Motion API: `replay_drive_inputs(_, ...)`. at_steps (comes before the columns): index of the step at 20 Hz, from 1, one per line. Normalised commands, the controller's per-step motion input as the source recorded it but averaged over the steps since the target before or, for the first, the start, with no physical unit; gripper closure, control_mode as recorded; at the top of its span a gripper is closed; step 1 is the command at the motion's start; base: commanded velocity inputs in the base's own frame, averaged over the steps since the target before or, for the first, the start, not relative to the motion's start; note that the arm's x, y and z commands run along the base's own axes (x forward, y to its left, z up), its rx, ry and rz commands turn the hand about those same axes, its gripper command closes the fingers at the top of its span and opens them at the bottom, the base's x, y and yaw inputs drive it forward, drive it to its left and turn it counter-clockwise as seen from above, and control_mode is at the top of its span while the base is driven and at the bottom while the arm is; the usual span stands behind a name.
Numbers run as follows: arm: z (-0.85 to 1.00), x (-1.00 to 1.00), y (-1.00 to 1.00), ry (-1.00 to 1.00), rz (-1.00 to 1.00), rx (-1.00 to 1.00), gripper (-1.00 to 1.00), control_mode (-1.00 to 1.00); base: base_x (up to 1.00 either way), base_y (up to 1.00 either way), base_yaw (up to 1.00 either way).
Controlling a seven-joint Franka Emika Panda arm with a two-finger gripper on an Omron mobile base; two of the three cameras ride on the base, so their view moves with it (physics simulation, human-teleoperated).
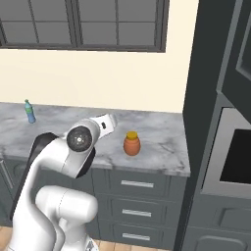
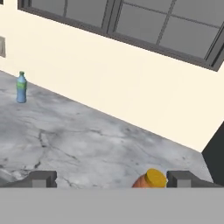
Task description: Pick the bar and honey bottle from the counter and place them in the cabinets closest to them.
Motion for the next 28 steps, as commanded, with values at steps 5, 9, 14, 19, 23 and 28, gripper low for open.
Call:
replay_drive_inputs(5,-0.39,0.10,-0.22,0.06,-0.02,0.00,-1.00,-1.00,0.00,0.00,0.00)
replay_drive_inputs(9,-0.34,0.32,-0.09,0.05,-0.05,0.00,-1.00,-1.00,0.00,0.00,0.00)
replay_drive_inputs(14,-0.23,0.40,-0.04,0.05,-0.06,0.00,-1.00,-1.00,0.00,0.00,0.00)
replay_drive_inputs(19,-0.11,0.18,-0.09,0.07,-0.12,0.00,-1.00,-1.00,0.00,0.00,0.00)
replay_drive_inputs(23,-0.08,-0.07,-0.22,0.02,-0.12,0.01,-1.00,-1.00,0.00,0.00,0.00)
replay_drive_inputs(28,-0.10,-0.04,-0.26,0.01,-0.11,0.02,-1.00,-1.00,0.00,0.00,0.00)
